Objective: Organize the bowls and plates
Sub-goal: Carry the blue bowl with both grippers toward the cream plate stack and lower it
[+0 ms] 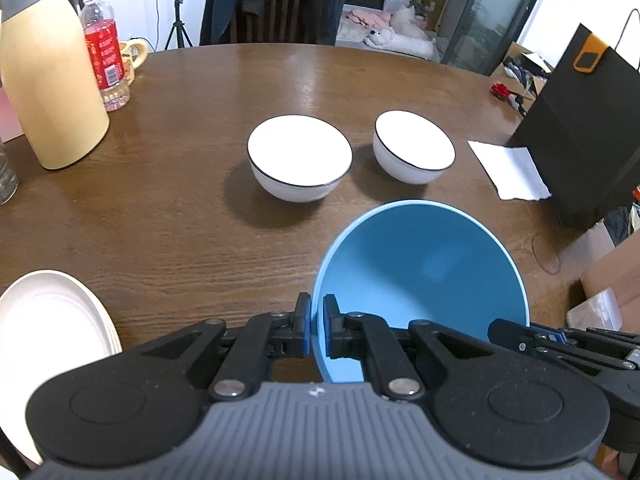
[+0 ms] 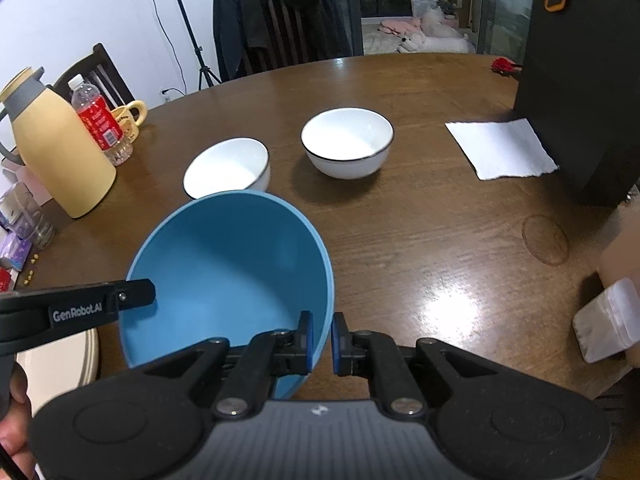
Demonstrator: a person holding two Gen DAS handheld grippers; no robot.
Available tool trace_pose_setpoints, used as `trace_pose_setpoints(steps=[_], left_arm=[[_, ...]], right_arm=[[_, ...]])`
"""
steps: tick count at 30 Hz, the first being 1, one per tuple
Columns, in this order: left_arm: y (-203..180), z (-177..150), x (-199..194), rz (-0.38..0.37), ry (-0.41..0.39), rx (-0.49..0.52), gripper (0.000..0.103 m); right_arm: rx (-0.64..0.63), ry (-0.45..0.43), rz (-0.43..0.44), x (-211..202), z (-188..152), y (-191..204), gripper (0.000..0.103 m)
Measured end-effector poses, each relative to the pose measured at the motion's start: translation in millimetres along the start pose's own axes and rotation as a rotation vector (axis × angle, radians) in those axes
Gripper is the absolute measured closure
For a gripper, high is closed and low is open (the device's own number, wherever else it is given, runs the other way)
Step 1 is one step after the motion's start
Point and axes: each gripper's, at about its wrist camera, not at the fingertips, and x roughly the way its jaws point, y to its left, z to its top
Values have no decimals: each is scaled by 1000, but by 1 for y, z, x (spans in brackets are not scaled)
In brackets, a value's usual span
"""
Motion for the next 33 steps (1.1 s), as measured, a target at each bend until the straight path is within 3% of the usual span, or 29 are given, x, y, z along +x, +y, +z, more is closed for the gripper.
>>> trace_pose_setpoints(steps=[33], left_arm=[[-18,-36,34,-11,113,66,96]], right_arm=[[40,74,-32,21,-40,-29,94]])
